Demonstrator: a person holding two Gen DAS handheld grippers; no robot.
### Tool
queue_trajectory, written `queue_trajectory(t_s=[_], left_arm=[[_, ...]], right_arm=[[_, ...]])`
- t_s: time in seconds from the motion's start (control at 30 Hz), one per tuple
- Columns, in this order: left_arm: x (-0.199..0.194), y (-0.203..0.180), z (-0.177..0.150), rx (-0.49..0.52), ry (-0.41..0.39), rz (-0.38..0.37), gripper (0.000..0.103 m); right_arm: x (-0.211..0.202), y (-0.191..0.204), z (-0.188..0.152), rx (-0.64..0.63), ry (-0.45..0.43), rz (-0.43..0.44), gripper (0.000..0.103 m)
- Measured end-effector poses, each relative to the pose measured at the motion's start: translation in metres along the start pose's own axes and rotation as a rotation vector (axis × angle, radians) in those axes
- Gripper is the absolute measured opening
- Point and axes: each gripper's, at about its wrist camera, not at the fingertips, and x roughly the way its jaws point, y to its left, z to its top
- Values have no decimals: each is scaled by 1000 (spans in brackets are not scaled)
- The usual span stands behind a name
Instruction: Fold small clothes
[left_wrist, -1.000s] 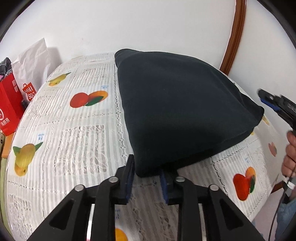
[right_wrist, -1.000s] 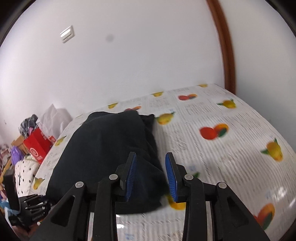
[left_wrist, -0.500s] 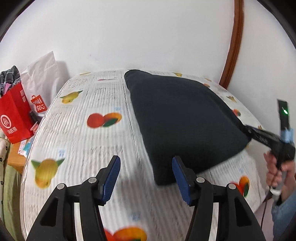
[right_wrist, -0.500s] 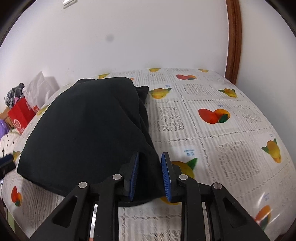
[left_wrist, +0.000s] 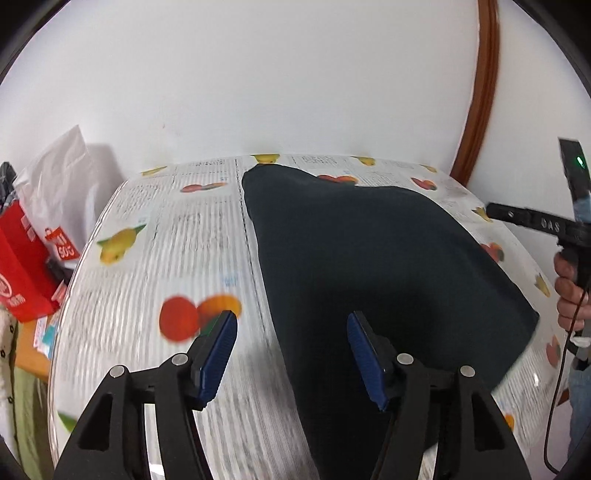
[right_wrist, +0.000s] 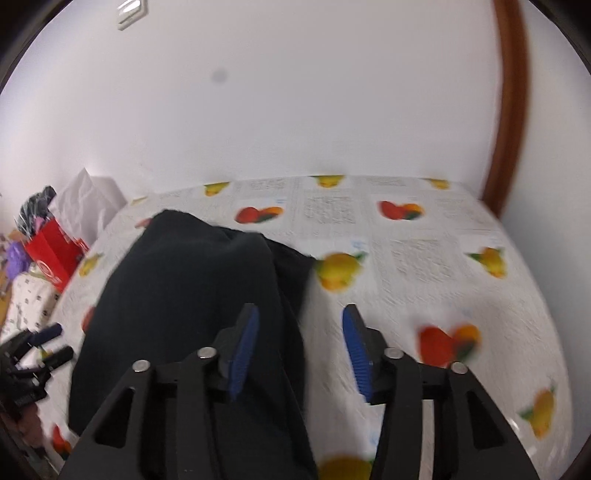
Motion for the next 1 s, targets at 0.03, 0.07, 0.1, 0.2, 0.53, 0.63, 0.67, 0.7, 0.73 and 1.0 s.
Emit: queue_trajectory(t_s=[0.03,0.07,0.1,0.2,0.53,0.63,0.67,0.7,0.73,1.0], left_arm=[[9,1,6,3,18,2,59],[15,2,10,3,29,5,59],[22,3,13,-1,35,7,60],[37,7,19,-12,48,-10,62],[65,7,21,1,100,-34,69],[66,8,21,-3,104,-38,70],[66,8,20,-3,104,-36,70],[65,8,20,-1,103,-35,70],[65,8,20,0,102,-35,70],[53,4,17,20,98,7,69]], right_arm=[[13,2,10,10,24,23,49],[24,4,17,19,46,37,49],[33,6,23,23,64,47,49],[66,13,34,18,113,43,49],[119,13,45,23,193,145,3],[94,22,47,-82,18,80,2],[88,19,48,-67,-20,81,2],[86,14,49,-40,-37,84,2],[90,9,49,-18,-27,72,2],[84,12,42,-33,39,-59,9]])
